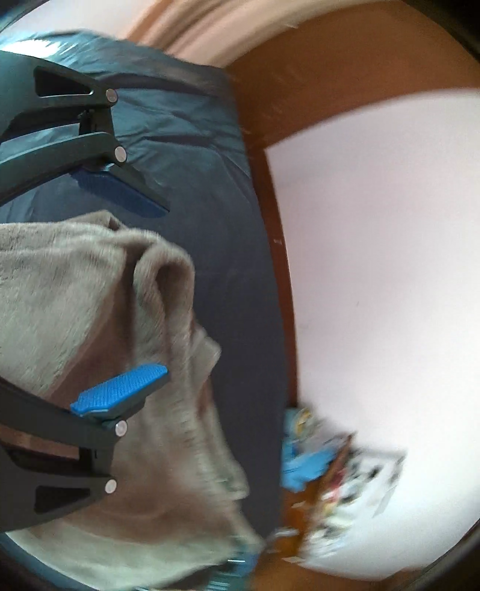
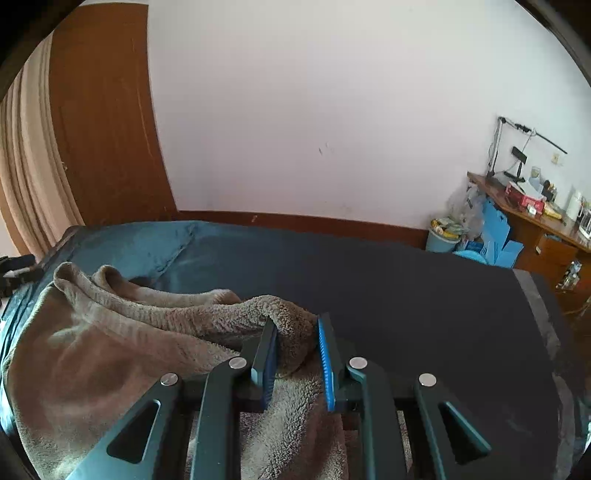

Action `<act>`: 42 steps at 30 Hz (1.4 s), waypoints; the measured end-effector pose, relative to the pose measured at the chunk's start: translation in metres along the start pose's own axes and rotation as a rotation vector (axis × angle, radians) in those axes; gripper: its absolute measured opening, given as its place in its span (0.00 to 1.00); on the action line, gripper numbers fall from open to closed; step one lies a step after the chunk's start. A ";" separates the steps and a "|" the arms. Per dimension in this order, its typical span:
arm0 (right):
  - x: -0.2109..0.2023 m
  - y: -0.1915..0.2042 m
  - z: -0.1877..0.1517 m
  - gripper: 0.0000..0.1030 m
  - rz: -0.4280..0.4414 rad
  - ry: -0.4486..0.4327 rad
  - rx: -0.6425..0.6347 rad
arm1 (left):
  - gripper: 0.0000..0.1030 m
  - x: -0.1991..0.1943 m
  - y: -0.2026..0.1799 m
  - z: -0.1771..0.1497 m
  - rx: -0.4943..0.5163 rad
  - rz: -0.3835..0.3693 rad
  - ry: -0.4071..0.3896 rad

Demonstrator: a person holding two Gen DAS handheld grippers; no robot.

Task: Fold clothes

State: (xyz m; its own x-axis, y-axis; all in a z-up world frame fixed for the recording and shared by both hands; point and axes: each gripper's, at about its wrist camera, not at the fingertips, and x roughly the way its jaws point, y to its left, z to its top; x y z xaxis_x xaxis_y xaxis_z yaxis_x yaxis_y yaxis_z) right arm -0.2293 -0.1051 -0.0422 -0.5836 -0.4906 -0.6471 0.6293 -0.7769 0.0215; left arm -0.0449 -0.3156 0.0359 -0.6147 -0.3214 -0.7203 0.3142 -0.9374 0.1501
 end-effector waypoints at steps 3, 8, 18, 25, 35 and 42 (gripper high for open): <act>-0.010 0.002 0.004 0.67 -0.003 -0.023 -0.003 | 0.82 0.011 -0.023 -0.006 0.118 0.019 0.023; -0.037 0.001 0.012 0.73 0.031 -0.113 0.035 | 0.82 0.031 -0.043 -0.013 0.240 0.134 0.063; 0.007 0.070 -0.011 0.73 0.241 0.147 -0.233 | 0.82 0.056 0.013 -0.013 -0.048 0.313 0.130; 0.047 0.061 -0.026 0.73 0.054 0.228 -0.217 | 0.89 0.055 0.021 -0.012 -0.066 0.326 0.127; 0.049 0.045 -0.022 0.73 -0.076 0.175 -0.185 | 0.94 0.068 0.031 -0.006 -0.077 0.329 0.120; 0.029 0.063 -0.021 0.74 -0.092 0.129 -0.226 | 0.94 0.066 0.040 -0.005 -0.117 0.316 0.108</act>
State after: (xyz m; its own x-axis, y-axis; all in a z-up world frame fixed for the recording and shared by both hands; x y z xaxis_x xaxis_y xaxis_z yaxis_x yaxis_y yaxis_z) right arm -0.1960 -0.1607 -0.0754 -0.5822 -0.3567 -0.7306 0.6837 -0.7011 -0.2025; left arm -0.0693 -0.3739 -0.0084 -0.3962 -0.5709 -0.7190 0.5614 -0.7704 0.3023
